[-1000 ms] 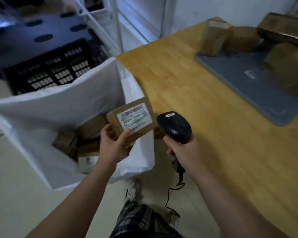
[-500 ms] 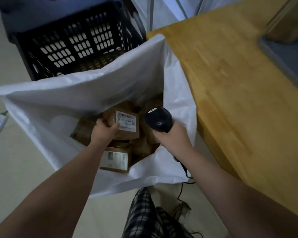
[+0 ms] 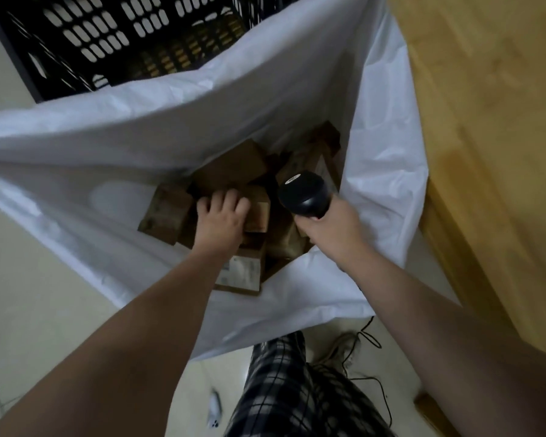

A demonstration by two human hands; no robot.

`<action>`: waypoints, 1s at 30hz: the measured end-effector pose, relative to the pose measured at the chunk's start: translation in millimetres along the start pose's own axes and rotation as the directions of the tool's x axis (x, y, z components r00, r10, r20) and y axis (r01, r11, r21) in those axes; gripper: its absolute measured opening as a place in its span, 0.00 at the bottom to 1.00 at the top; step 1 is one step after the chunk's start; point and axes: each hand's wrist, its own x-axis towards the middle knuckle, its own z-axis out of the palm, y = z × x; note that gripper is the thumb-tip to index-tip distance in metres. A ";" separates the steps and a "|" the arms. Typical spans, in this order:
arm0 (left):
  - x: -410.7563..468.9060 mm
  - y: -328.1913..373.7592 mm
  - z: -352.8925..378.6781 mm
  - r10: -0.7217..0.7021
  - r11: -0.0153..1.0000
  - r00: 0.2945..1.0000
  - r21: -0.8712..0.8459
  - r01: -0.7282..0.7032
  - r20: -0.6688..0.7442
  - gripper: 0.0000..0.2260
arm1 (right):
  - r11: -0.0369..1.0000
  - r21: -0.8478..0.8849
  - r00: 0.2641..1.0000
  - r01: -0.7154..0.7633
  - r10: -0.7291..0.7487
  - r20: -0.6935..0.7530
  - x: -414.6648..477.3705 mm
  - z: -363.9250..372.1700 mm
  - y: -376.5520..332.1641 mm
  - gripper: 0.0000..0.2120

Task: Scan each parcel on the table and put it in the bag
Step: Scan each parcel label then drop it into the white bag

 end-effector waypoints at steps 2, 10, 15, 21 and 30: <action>2.0 5.9 1.0 0.065 0.997 0.994 0.031 -0.068 0.091 0.23 | 1.000 -0.031 1.000 0.001 -0.001 0.000 -2.3 0.2 -0.9 0.11; -0.2 25.4 -26.6 0.062 0.998 0.996 -0.017 -0.061 0.062 0.18 | 1.000 0.012 0.997 0.021 -0.020 -0.070 -21.3 -21.4 -7.0 0.09; 4.5 50.5 -94.2 0.146 0.976 0.977 -0.136 -0.168 -0.158 0.13 | 0.998 0.067 0.984 0.022 -0.010 -0.179 -37.8 -64.0 -16.4 0.08; 13.5 105.0 -179.7 0.347 0.917 0.871 -0.072 -0.393 -0.348 0.13 | 0.999 0.036 0.916 -0.005 0.019 -0.401 -67.4 -145.2 -26.1 0.10; 24.7 235.8 -296.4 0.612 0.768 0.671 0.109 -0.632 -0.419 0.17 | 0.996 0.010 0.695 -0.094 0.073 -0.716 -139.4 -286.3 8.6 0.04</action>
